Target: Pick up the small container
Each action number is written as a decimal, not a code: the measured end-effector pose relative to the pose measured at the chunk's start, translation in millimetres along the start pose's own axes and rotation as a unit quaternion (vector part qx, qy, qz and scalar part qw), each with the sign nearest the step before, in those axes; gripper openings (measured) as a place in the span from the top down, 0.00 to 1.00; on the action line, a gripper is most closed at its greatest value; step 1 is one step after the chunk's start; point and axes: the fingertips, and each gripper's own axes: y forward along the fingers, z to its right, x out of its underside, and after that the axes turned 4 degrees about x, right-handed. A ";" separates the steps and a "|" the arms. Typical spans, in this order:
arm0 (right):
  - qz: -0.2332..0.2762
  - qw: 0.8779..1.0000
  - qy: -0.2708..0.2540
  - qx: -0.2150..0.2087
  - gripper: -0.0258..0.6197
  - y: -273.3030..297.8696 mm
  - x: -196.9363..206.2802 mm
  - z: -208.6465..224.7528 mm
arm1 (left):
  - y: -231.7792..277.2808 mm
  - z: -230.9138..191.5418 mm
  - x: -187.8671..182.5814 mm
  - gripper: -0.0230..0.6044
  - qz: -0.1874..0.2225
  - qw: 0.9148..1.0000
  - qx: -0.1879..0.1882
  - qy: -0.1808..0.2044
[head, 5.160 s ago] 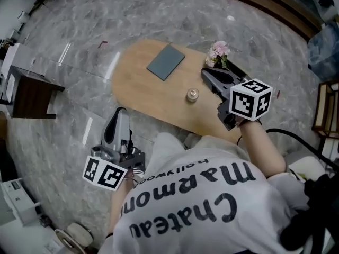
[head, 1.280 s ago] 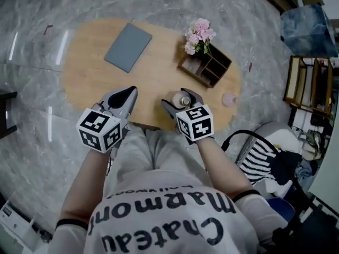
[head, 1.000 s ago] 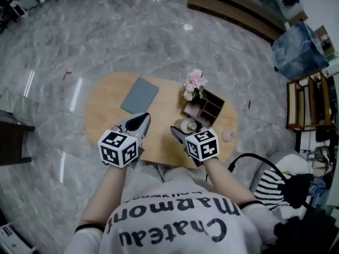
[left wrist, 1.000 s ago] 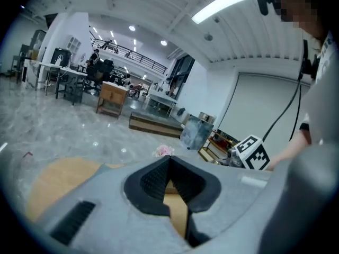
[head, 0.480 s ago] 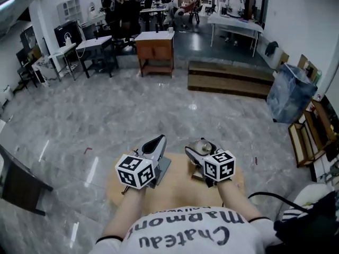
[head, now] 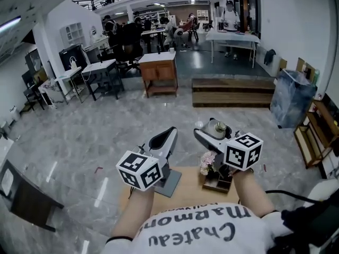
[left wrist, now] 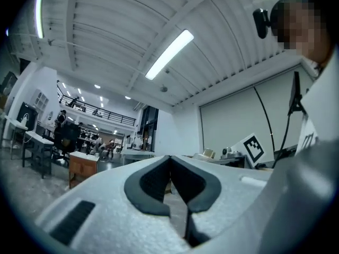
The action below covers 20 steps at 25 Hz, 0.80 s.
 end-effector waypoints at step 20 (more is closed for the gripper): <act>0.028 0.999 -0.008 -0.023 0.43 -36.1 -27.5 -34.5 | -9.8 41.8 -0.3 0.94 -0.022 0.999 0.003 0.035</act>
